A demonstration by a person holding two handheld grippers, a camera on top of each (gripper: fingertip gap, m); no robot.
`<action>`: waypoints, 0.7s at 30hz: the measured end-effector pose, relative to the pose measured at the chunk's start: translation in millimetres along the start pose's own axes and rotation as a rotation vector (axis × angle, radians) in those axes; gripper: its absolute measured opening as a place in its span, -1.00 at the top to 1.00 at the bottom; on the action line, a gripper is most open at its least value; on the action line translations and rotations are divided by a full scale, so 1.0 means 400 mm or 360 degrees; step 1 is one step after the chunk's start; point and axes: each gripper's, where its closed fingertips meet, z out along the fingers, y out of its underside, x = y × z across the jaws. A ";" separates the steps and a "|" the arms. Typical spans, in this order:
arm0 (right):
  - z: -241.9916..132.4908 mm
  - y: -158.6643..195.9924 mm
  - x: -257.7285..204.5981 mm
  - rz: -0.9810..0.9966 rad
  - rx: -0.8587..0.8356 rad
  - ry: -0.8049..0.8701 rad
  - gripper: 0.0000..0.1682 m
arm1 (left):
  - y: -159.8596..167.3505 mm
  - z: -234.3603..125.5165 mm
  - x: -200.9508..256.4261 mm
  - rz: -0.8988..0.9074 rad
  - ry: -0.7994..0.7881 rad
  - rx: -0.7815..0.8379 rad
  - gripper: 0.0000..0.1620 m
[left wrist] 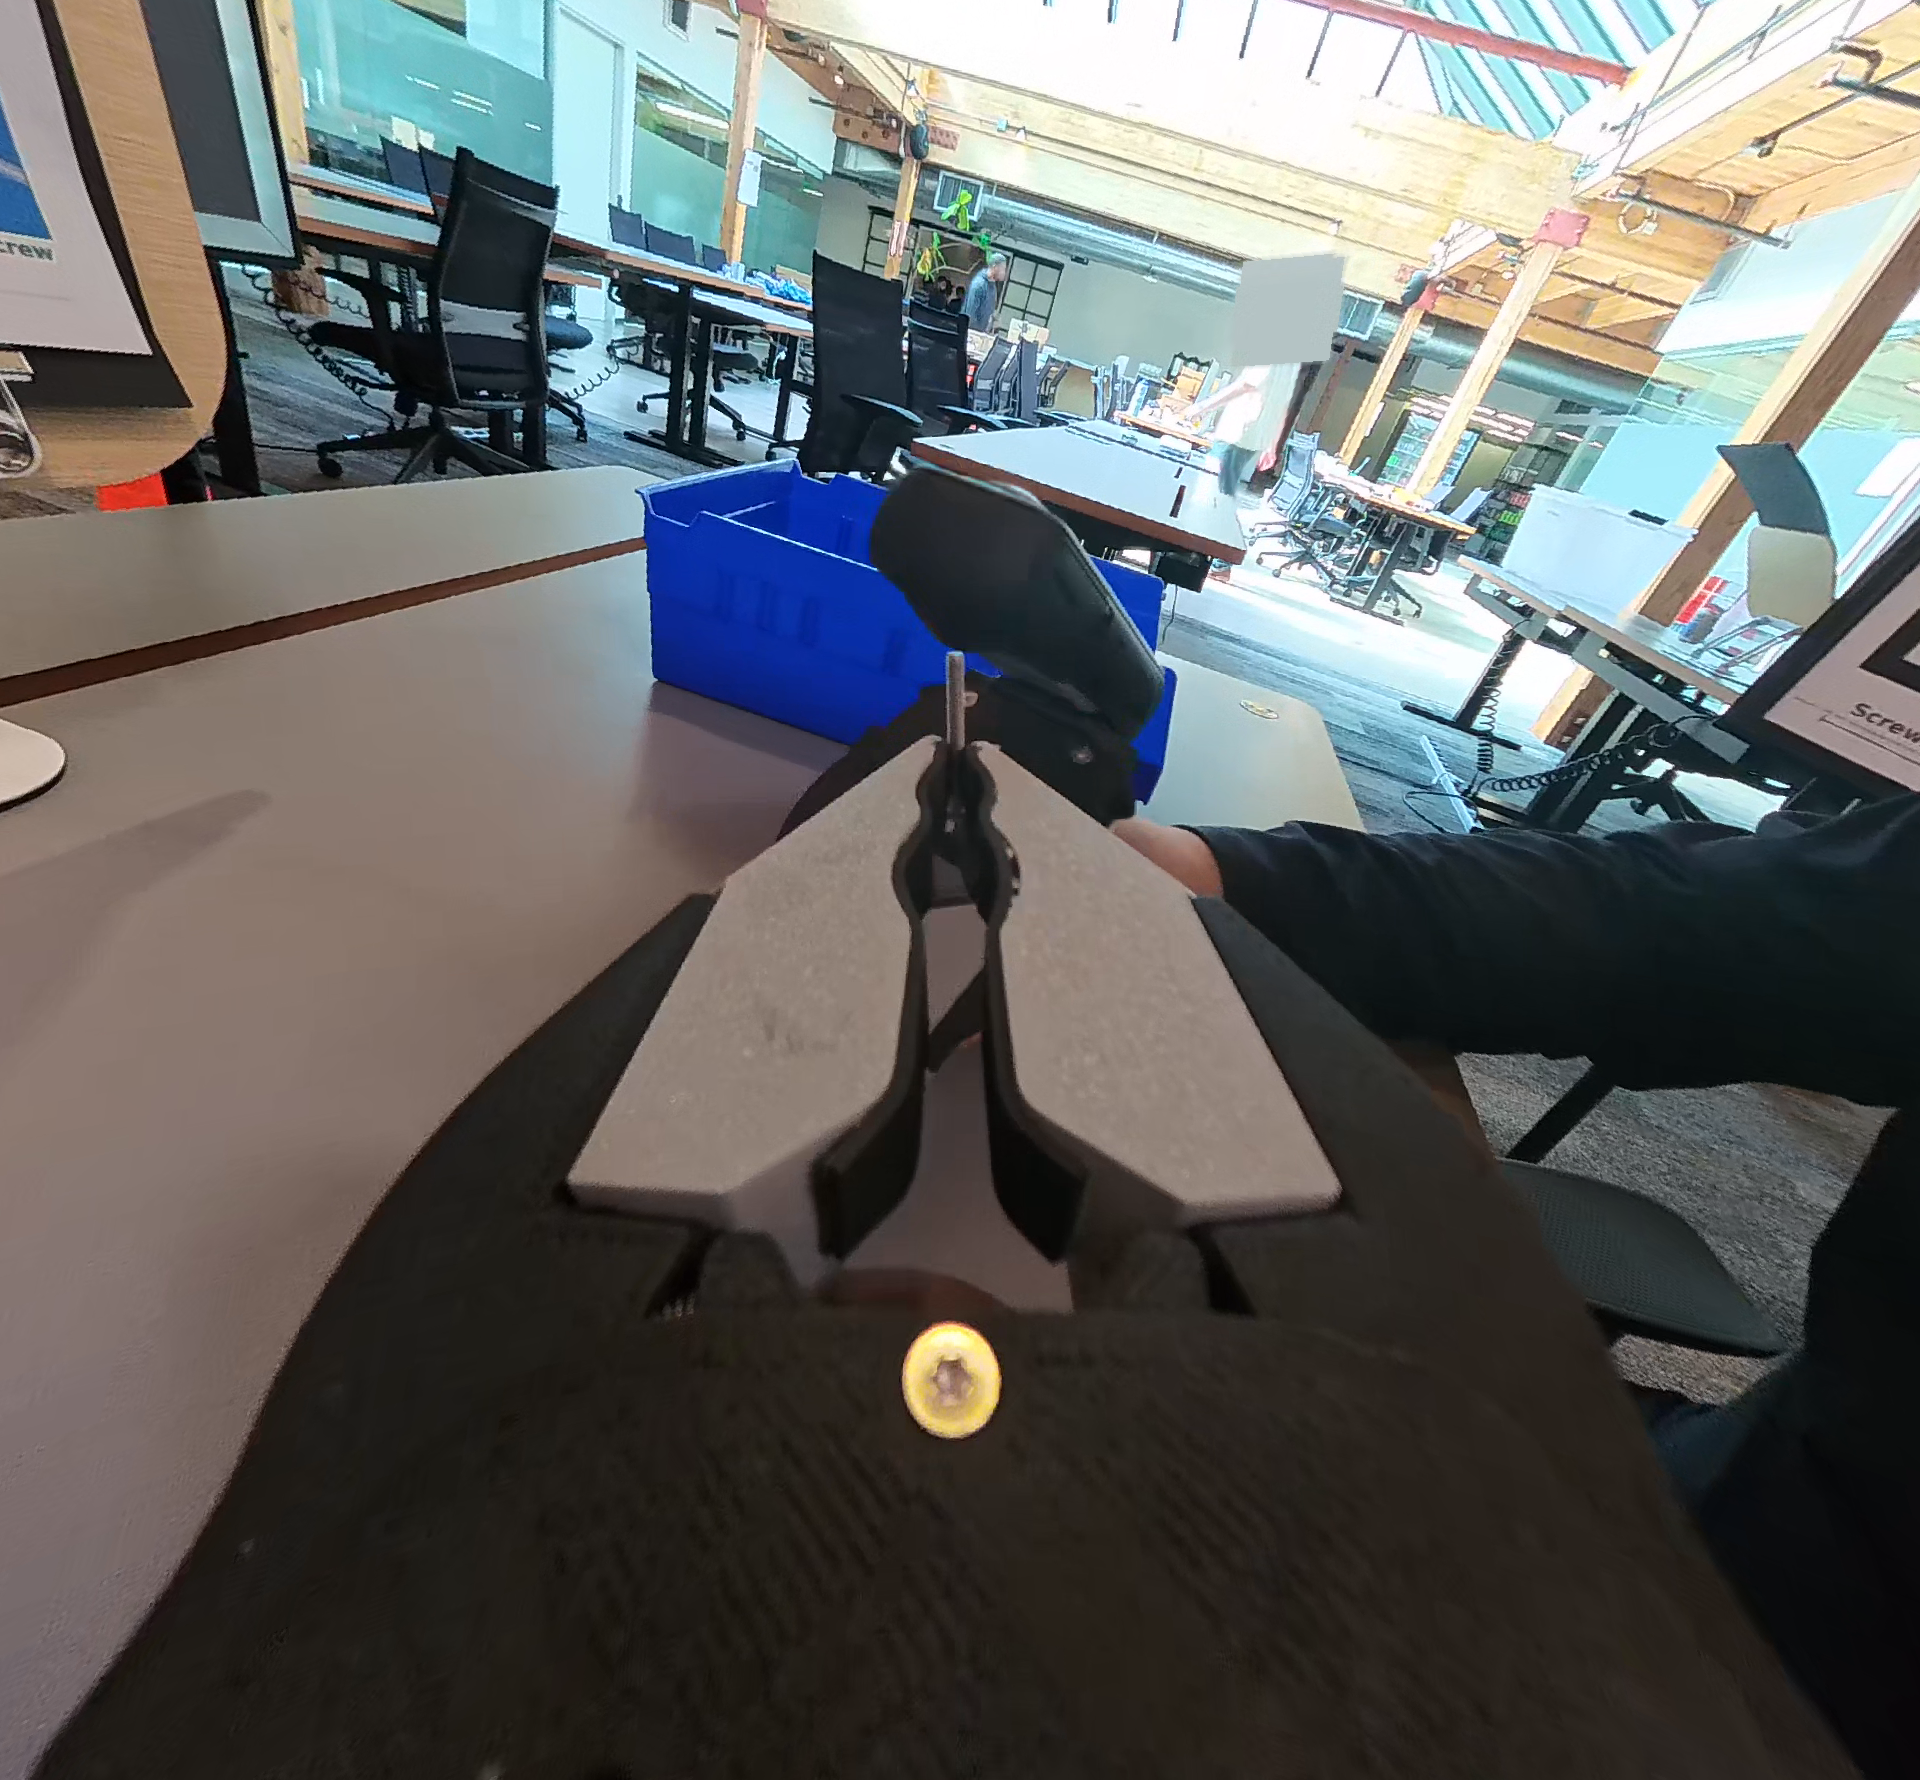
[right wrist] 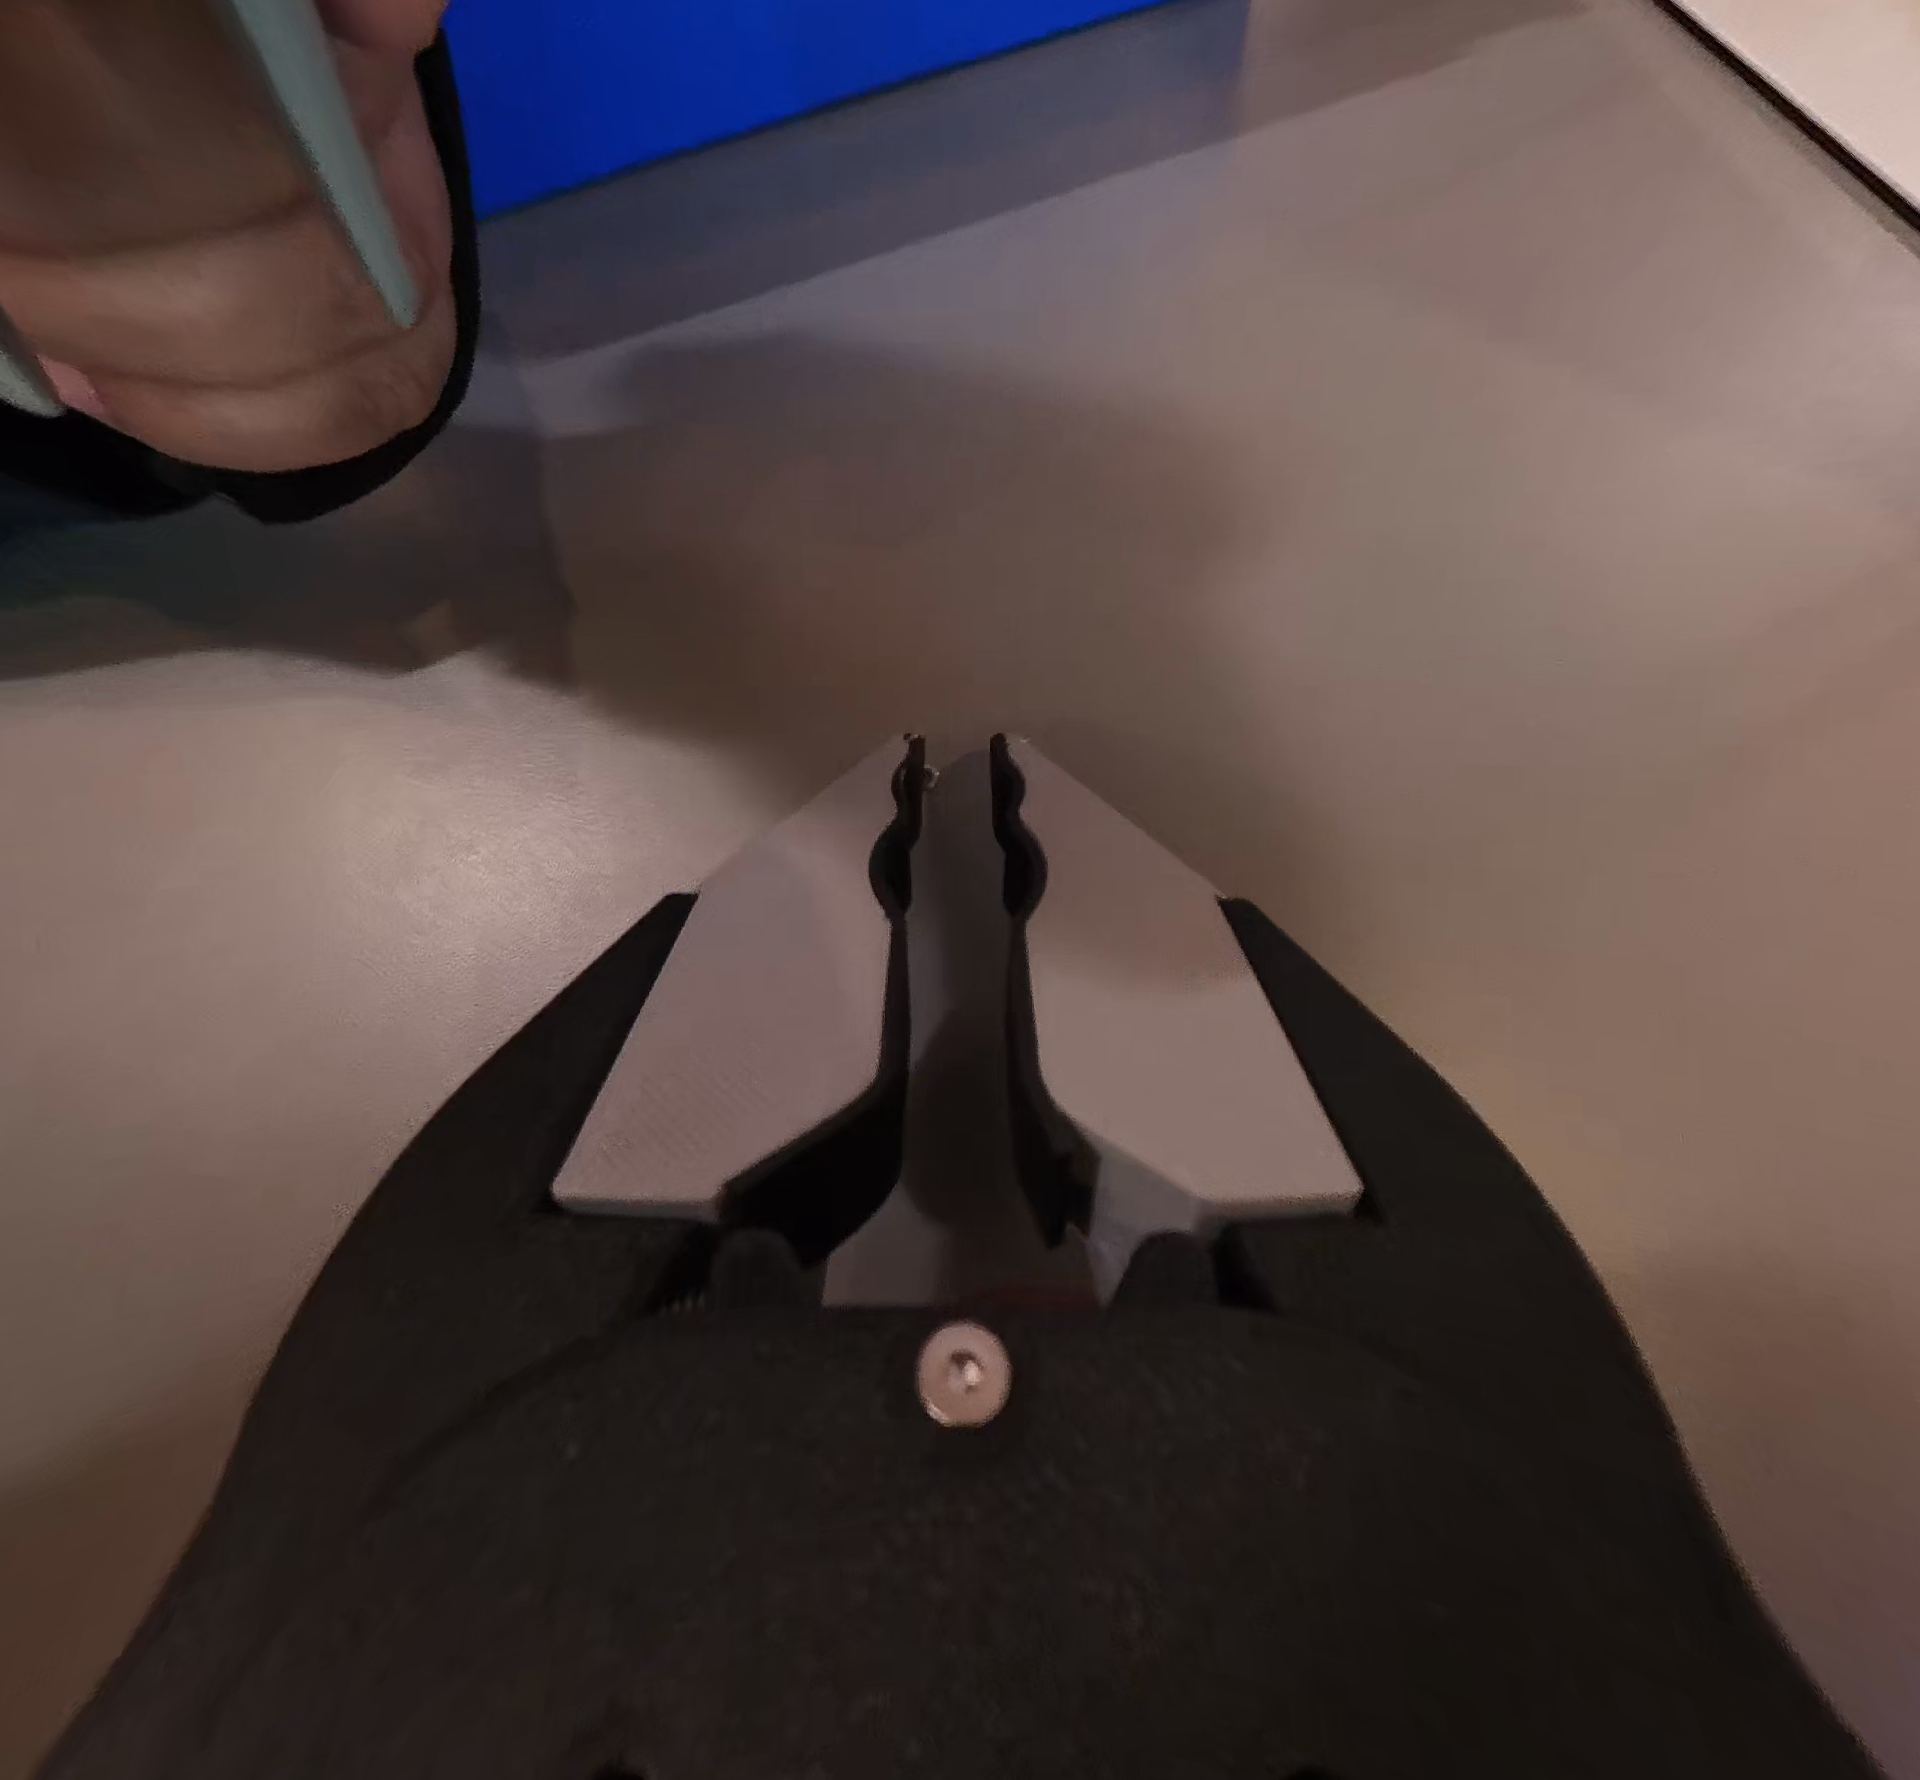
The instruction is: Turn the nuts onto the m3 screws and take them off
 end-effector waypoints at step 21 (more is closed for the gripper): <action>0.008 0.015 -0.009 -0.0072 -0.0062 0.0023 0.97 | 0.008 0.004 0.004 -0.0003 0.0013 -0.0023 1.00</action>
